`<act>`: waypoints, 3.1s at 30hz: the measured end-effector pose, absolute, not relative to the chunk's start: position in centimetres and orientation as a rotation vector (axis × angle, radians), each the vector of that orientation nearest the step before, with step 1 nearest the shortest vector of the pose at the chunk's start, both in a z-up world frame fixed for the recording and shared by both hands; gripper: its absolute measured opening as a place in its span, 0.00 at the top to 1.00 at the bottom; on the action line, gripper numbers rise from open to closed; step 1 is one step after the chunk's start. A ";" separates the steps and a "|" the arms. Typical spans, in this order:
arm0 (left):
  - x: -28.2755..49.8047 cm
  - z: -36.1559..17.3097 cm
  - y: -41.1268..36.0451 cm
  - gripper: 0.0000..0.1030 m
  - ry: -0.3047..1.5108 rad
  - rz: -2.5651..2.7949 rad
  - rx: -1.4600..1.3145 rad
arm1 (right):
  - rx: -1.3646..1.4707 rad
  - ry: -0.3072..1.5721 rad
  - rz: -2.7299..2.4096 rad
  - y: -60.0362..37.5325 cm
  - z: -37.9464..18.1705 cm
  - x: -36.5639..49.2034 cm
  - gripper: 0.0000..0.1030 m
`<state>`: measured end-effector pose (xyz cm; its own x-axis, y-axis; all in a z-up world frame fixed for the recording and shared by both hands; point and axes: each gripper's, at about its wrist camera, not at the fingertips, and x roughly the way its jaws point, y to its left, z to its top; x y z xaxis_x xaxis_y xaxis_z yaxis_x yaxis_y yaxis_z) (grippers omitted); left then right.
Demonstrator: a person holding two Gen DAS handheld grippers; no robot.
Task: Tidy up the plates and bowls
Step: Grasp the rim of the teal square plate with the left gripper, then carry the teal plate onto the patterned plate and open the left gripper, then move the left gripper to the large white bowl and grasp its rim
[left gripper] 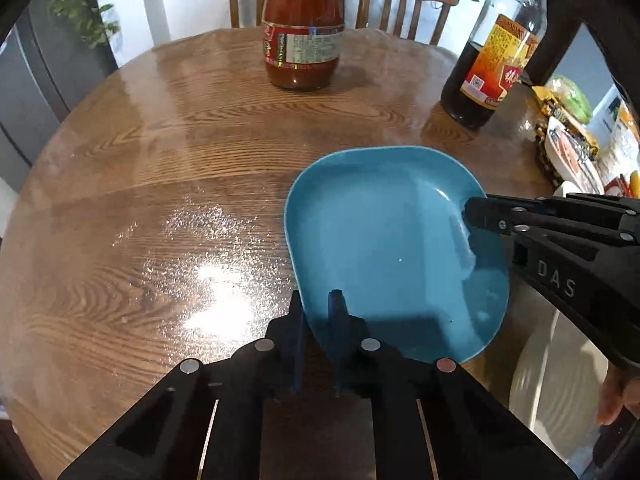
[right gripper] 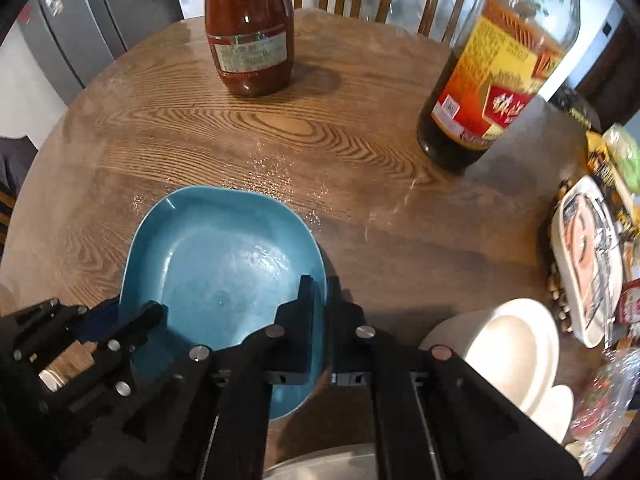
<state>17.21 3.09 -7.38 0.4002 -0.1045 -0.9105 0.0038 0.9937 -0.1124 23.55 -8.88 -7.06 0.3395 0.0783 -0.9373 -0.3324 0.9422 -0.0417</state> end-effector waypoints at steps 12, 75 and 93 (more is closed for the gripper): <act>7.9 0.5 6.3 0.91 0.951 0.000 -0.034 | -0.095 1.027 0.401 -9.0 2.3 12.6 0.94; 1.2 0.0 -0.8 0.22 0.959 -0.068 0.151 | 0.216 1.017 0.169 -21.5 0.5 1.1 0.27; 7.8 -2.5 -4.9 0.18 1.094 -0.132 0.089 | 0.459 1.069 0.037 -27.9 -3.4 0.3 0.15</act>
